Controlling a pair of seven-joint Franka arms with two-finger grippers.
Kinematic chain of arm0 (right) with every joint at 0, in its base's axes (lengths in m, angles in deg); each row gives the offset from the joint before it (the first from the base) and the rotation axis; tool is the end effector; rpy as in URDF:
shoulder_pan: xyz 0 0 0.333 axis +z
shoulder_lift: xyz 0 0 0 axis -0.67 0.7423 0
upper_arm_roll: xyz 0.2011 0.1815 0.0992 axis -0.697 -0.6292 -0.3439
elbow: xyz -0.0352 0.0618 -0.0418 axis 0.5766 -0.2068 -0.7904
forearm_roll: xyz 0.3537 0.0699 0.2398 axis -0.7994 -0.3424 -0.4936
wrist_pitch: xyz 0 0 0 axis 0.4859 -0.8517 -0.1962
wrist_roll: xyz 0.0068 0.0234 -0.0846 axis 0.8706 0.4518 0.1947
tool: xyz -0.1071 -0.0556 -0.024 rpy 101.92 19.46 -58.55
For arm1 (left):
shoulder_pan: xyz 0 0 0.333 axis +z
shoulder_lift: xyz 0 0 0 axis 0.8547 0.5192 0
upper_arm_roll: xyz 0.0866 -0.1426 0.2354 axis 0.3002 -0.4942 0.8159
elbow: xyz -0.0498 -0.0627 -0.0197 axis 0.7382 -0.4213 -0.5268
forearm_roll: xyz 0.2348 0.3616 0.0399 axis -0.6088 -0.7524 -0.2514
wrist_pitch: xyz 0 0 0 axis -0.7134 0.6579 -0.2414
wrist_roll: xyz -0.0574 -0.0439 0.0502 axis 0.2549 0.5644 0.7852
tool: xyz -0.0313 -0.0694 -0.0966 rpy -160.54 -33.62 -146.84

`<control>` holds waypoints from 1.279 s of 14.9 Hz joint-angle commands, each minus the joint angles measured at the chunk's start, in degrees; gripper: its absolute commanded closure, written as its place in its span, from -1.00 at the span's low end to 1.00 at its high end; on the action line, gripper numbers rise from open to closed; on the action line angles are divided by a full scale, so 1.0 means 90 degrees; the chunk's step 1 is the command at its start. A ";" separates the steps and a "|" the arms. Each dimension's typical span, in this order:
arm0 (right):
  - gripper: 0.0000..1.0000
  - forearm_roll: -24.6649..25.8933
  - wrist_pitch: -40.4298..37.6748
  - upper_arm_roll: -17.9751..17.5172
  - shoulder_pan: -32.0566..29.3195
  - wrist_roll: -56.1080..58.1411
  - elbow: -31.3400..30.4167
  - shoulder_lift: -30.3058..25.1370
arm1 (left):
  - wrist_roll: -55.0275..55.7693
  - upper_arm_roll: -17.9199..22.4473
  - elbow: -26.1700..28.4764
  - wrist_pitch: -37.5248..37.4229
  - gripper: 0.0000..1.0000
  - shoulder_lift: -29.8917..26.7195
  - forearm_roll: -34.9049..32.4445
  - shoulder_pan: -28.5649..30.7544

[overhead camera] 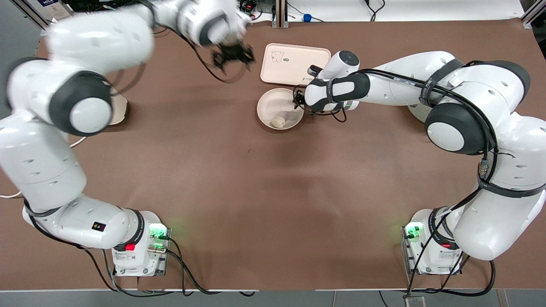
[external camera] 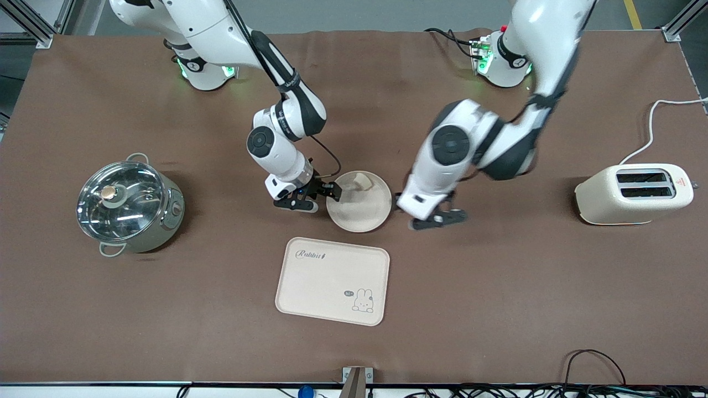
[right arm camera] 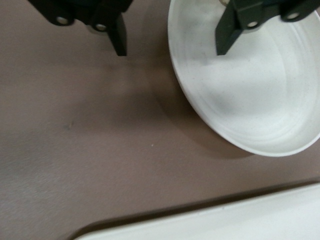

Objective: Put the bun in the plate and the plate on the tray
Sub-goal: 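Set the bun on the plate while the right gripper grips the rim, then lift the plate with the right gripper while the left gripper withdraws, then lower the held plate onto the Rabbit tray and open the right gripper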

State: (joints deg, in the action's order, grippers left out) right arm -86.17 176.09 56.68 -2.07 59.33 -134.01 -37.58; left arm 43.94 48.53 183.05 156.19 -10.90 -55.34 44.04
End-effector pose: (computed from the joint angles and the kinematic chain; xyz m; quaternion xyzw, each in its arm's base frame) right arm 0.4902 0.3964 0.1143 -0.9809 0.1037 -0.0016 0.1644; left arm 0.6024 -0.3437 0.3184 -0.9985 -0.0547 -0.0001 0.0004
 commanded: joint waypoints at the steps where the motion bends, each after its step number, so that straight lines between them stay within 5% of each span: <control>1: 0.35 -0.0114 0.0000 0.0062 0.0135 -0.0026 0.0161 0.0160 | -0.1801 -0.0060 0.0115 -0.0268 -1.00 -0.0603 -0.0067 0.1051; 3: 0.96 -0.0114 0.0010 0.0062 0.0145 -0.0036 0.0171 0.0160 | -0.3130 -0.0070 0.0125 -0.0287 -1.00 -0.0857 0.0147 0.1736; 11: 0.99 -0.0143 -0.0398 0.0052 -0.0284 0.0335 -0.0035 -0.0356 | -0.4396 0.0018 0.0173 -0.2073 -1.00 -0.2838 0.0732 0.2676; 13: 0.99 -0.0182 -0.0595 0.0032 -0.0557 0.0325 0.0130 -0.0532 | -0.4387 0.0338 0.0281 -0.2367 -1.00 -0.3288 0.0744 0.2443; 16: 0.99 -0.0368 -0.0567 0.0081 -0.0733 0.0364 0.0910 -0.0184 | -0.4299 0.1879 0.0864 -0.2019 -1.00 -0.3679 0.0695 0.0932; 19: 0.99 -0.0349 -0.0625 0.0071 -0.1377 0.0403 0.1750 0.0393 | -0.4357 0.2059 0.1141 -0.1762 -1.00 -0.3759 0.0753 0.0791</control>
State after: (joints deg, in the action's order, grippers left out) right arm -87.52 171.39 57.93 -10.62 61.23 -124.66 -38.88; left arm 5.62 66.32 190.59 138.18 -43.43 -49.58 51.91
